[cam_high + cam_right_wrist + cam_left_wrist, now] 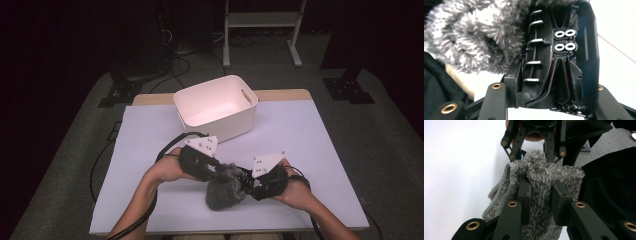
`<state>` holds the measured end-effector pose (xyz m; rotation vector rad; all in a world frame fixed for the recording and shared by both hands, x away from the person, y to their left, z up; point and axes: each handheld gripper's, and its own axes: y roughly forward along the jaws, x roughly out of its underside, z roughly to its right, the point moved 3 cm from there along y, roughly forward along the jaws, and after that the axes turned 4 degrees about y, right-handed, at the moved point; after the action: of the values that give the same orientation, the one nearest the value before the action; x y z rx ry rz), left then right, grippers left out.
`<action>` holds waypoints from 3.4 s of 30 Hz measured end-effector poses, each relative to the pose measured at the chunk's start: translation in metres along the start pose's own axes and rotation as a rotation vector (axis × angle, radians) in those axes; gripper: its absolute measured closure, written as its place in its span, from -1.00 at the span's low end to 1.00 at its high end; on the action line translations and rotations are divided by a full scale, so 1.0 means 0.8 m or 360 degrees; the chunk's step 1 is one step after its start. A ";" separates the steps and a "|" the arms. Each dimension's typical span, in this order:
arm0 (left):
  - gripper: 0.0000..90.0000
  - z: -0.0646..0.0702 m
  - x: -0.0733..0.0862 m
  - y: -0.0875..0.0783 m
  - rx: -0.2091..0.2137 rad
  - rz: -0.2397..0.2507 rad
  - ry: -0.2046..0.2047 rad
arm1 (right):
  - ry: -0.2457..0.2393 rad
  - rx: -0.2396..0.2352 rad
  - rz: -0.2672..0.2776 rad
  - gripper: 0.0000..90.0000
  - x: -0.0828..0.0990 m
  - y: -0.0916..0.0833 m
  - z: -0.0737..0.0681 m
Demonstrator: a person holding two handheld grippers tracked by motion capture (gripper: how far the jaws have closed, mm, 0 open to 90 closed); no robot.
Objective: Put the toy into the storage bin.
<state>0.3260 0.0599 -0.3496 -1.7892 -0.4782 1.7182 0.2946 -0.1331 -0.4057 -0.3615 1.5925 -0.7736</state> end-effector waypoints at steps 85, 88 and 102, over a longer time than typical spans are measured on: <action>0.67 -0.009 0.045 -0.014 -0.0093 -0.0255 -0.0182 | 0.0065 -0.0098 -0.0155 0.24 0.057 0.017 0.021; 0.70 -0.007 0.062 -0.042 -0.0150 -0.0249 -0.0223 | 0.0046 -0.0113 -0.0150 0.24 0.041 0.029 0.026; 0.71 0.006 0.118 -0.154 -0.0468 -0.0407 -0.0400 | -0.0023 -0.0119 -0.0161 0.23 0.001 0.066 0.047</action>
<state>0.3487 0.2130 -0.3424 -1.6217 -1.0673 1.7646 0.3409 -0.1058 -0.4415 -0.5036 1.6022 -0.7883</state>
